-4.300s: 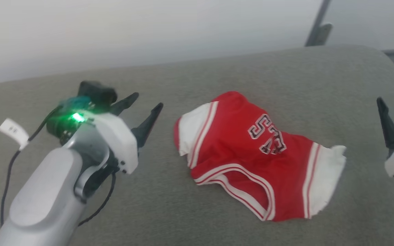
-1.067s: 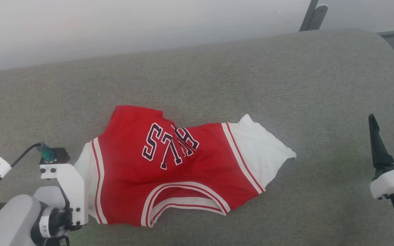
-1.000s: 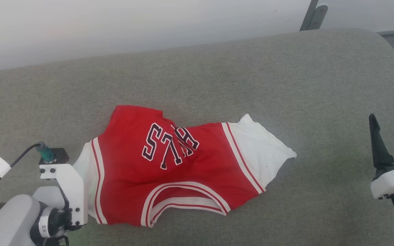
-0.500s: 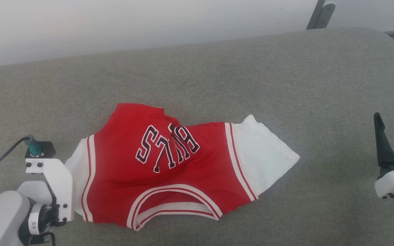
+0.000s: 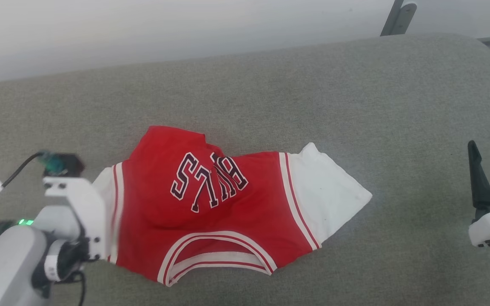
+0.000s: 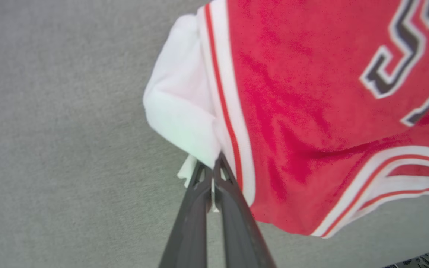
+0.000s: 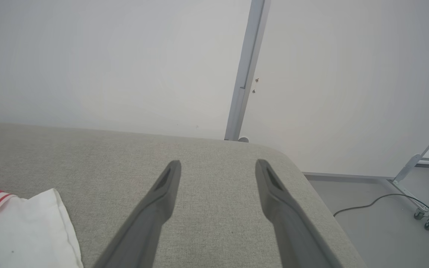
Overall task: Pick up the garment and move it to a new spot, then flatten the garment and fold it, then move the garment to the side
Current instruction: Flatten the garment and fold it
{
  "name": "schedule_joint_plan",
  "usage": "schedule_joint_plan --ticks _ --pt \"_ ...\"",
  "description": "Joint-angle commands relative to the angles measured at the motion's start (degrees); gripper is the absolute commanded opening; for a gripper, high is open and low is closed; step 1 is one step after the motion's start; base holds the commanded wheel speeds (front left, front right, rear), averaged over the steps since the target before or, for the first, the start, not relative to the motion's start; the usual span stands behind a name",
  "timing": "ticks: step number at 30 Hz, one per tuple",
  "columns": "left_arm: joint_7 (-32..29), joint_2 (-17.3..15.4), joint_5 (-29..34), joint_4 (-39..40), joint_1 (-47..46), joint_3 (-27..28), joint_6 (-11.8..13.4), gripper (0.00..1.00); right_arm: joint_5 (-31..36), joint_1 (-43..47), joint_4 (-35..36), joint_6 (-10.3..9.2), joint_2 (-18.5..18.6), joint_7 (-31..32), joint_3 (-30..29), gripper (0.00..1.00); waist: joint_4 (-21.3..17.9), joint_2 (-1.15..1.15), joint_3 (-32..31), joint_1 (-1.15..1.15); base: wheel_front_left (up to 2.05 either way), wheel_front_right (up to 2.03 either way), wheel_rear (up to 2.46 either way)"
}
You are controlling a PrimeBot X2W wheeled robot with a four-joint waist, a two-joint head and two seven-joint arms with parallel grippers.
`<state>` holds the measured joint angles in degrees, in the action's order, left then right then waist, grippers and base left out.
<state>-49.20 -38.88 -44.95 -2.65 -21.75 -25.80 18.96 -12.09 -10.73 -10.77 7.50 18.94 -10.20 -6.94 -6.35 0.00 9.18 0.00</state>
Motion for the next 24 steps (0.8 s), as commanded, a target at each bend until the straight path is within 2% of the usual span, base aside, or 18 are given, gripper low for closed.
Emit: schedule_joint_plan --ticks 1,9,13,19,20,21,23,24 --pt "0.05 0.66 0.37 1.36 -0.85 -0.37 -0.50 0.00 -0.15 0.32 0.10 -0.02 0.06 -0.08 -0.06 1.00 0.04 0.00 -0.05 0.00 0.00 0.00 0.00" --pt "-0.89 4.61 1.40 7.64 -3.25 -5.65 -3.71 0.00 0.09 0.08 0.37 -0.02 -0.60 -0.15 -0.24 1.00 -0.40 0.00 0.34 0.00 0.00 0.00 0.00" --pt "-0.43 6.03 1.89 6.55 -2.67 -7.87 -4.83 0.00 -0.22 -0.09 0.20 -0.02 -0.78 -0.39 -0.23 1.00 -0.74 0.00 0.78 0.00 0.00 0.00 0.00" --pt "1.92 8.31 3.27 0.40 -1.47 -11.44 -7.35 0.01 -0.64 -0.72 -0.54 -0.02 -0.95 -0.88 -0.18 1.00 -1.34 0.00 1.37 0.00 0.00 0.00 0.00" --pt "2.76 8.75 3.35 -0.68 -1.43 -11.77 -7.84 0.33 -0.64 -0.85 -0.69 -0.02 -0.95 -1.00 -0.17 1.00 -1.40 0.00 1.41 0.00 0.00 0.00 0.00" --pt "3.67 9.42 3.05 -1.96 -1.16 -11.75 -8.24 0.49 -0.68 -0.94 -0.88 -0.02 -0.99 -1.08 -0.16 1.00 -1.44 0.00 1.41 0.00 0.00 0.00 0.00" --pt "4.67 9.73 2.82 -3.75 -1.04 -11.93 -9.07 0.89 -0.68 -0.96 -1.19 -0.02 -1.08 -1.12 -0.18 1.00 -1.49 0.00 1.29 0.00 0.00 0.00 0.00" --pt "4.87 9.76 2.69 -4.39 -1.16 -11.98 -9.44 1.00 -0.66 -0.91 -1.33 -0.02 -1.12 -1.23 -0.23 1.00 -1.46 0.00 1.19 0.00 0.00 0.00 0.00"
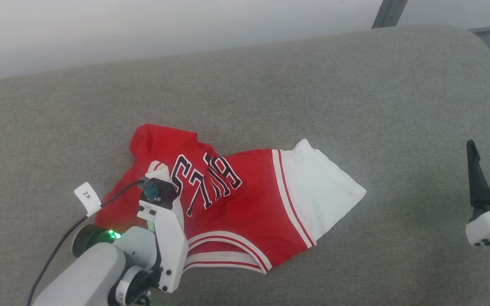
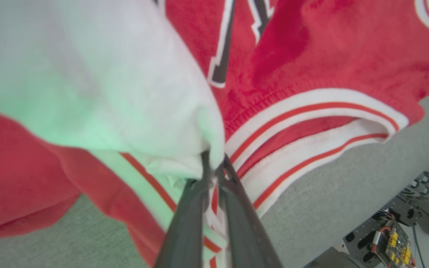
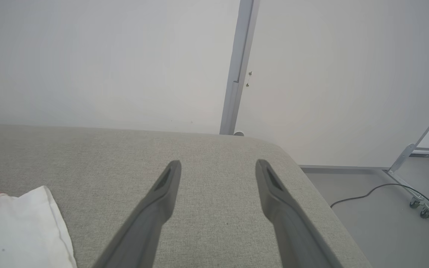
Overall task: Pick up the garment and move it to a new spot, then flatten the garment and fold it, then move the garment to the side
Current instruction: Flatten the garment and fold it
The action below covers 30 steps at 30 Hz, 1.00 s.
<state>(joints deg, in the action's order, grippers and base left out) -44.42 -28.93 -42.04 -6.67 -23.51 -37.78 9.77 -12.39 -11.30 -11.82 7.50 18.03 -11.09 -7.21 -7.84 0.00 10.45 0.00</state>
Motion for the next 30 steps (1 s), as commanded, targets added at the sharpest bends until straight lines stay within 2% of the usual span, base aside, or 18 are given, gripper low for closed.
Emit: schedule_joint_plan --ticks 1,5,14,20,27,30 --pt "0.40 -0.15 -0.42 -0.62 0.44 0.20 -0.43 1.00 -0.34 -0.26 -0.38 -0.02 -0.28 -0.45 -0.02 1.00 0.06 0.00 -0.23 0.00 0.00 0.00 0.00" --pt "-0.28 -1.58 -1.36 0.88 0.04 1.10 -0.83 1.00 0.07 0.39 -0.51 -0.02 -0.56 -0.64 -0.20 1.00 0.22 0.00 -0.99 0.00 0.00 0.00 0.00" --pt "-3.39 -7.45 -1.09 9.42 -0.98 4.27 1.91 1.00 0.53 1.35 -0.06 -0.02 -1.30 -0.49 -0.05 1.00 0.35 0.00 -1.87 0.00 0.00 0.00 0.00" --pt "-0.65 -7.37 -1.96 9.43 -1.72 5.62 0.40 1.00 0.07 0.71 -0.23 -0.02 -1.12 -0.69 0.68 1.00 -0.38 0.00 -1.25 0.00 0.00 0.00 0.00" --pt "2.29 -6.39 -0.75 4.92 -2.91 5.57 -0.49 1.00 -0.37 0.19 -0.60 -0.02 -0.81 -1.14 0.85 1.00 -1.22 0.00 -0.24 0.00 0.00 0.00 0.00" --pt "3.26 -5.49 -1.25 2.66 -3.47 5.95 -0.51 0.00 -0.51 -0.23 -0.72 -0.02 -0.70 -1.26 0.98 1.00 -1.53 0.00 0.17 0.00 0.00 0.00 0.00"
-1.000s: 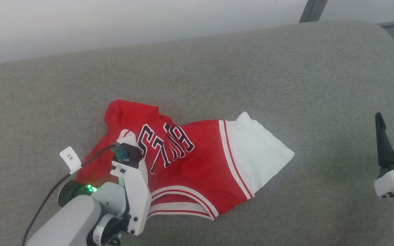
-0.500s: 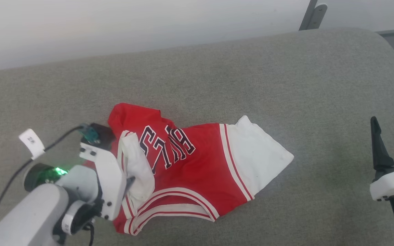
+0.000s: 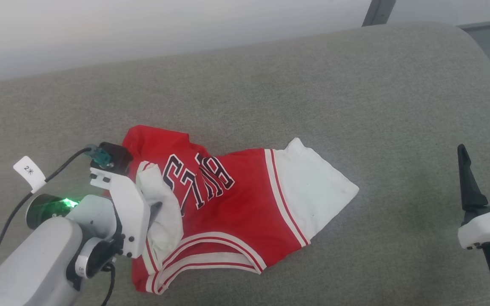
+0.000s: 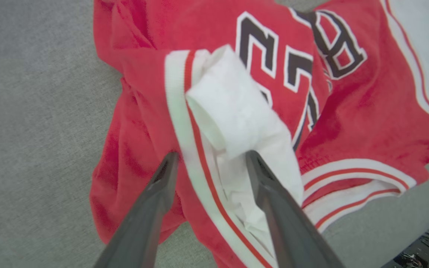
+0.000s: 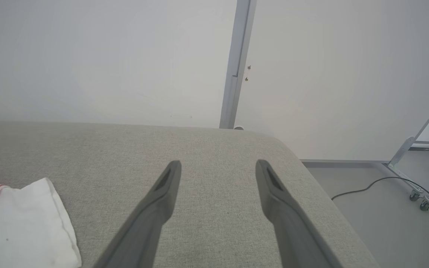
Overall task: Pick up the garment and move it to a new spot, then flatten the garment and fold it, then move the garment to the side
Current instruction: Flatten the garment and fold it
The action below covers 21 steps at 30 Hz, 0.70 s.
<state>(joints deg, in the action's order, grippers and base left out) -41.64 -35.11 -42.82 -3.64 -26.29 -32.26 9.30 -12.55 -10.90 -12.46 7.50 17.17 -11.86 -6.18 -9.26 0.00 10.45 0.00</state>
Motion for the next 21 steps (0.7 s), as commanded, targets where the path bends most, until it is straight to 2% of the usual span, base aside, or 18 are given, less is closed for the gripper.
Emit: schedule_joint_plan --ticks 1,5,9,16,21 --pt "0.62 0.73 -0.57 -0.93 -0.84 0.45 -0.09 0.00 -0.43 -0.69 -0.14 -0.02 0.27 -0.52 -0.06 1.00 -0.19 0.00 0.27 0.00 0.00 0.00 0.00" --pt "0.23 0.37 -1.22 -1.29 -1.16 0.80 -0.16 0.00 -0.52 -0.65 -0.40 -0.01 0.41 -0.69 -0.29 1.00 -0.20 0.00 0.40 0.00 0.00 0.00 0.00" --pt "-1.18 -0.84 -1.58 1.09 -0.80 1.88 1.77 0.00 -0.24 -0.13 -0.66 -0.02 0.53 -0.82 -0.95 1.00 0.31 0.00 0.19 0.00 0.00 0.00 0.00" --pt "-3.49 -6.89 -1.08 6.40 2.27 5.38 6.39 0.00 0.21 0.08 -0.57 -0.02 0.12 -0.66 -1.50 1.00 1.75 0.00 -0.07 0.00 0.00 0.00 0.00" --pt "-4.19 -11.10 -0.91 6.55 5.28 7.73 8.92 0.00 0.12 0.04 -0.21 -0.02 0.35 -0.45 -1.45 1.00 2.41 0.00 0.37 0.00 0.00 0.00 0.00"
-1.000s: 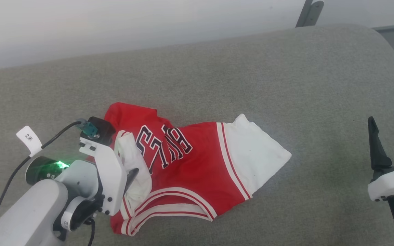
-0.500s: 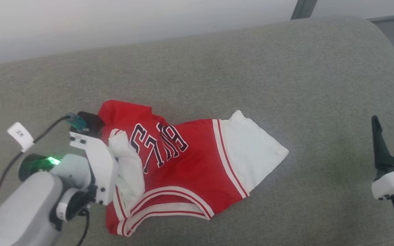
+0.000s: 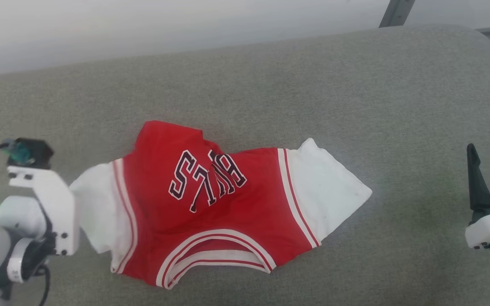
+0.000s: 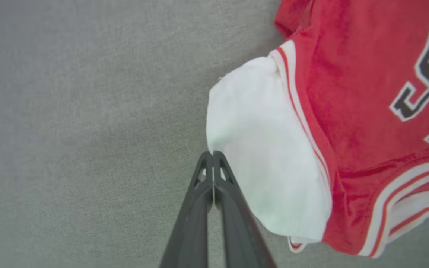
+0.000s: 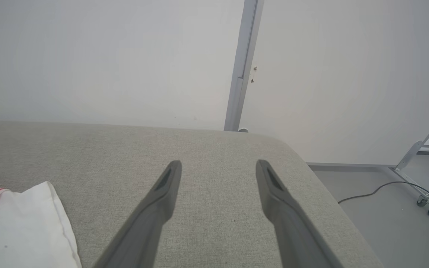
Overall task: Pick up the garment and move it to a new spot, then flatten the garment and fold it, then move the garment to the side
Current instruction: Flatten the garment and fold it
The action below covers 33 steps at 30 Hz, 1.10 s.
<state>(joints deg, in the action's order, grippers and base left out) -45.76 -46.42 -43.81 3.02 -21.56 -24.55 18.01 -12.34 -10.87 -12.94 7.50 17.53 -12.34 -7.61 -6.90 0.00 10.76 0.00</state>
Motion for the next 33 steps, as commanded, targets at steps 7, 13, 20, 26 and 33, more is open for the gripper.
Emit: schedule_joint_plan --ticks 7,13,20,26,33 --pt "2.41 0.09 -0.80 -6.39 2.79 1.07 0.81 0.00 -0.48 -0.76 0.66 -0.02 0.58 0.31 0.79 1.00 -0.11 0.00 1.08 0.00 0.00 0.00 0.00" --pt "6.34 3.60 -0.85 -15.20 0.37 0.35 -1.46 0.00 -0.94 -1.36 0.50 -0.02 1.44 0.37 1.12 1.00 -0.48 0.00 1.91 0.00 0.00 0.00 0.00" --pt "8.04 6.12 -1.86 -20.19 -2.16 0.41 -3.68 1.00 -0.87 -1.29 0.50 -0.02 1.81 0.63 0.97 1.00 -0.26 0.00 1.51 0.00 0.00 0.00 0.00" --pt "6.48 5.54 -2.79 -19.73 -3.27 0.68 -4.22 1.00 -0.50 -0.88 0.91 -0.02 1.73 0.86 0.72 1.00 0.16 0.00 0.94 0.00 0.00 0.00 0.00" --pt "2.84 5.70 -4.06 -17.74 -4.27 0.17 -3.29 1.00 -0.37 -0.72 1.43 -0.02 1.69 1.19 0.78 1.00 0.35 0.00 0.99 0.00 0.00 0.00 0.00"
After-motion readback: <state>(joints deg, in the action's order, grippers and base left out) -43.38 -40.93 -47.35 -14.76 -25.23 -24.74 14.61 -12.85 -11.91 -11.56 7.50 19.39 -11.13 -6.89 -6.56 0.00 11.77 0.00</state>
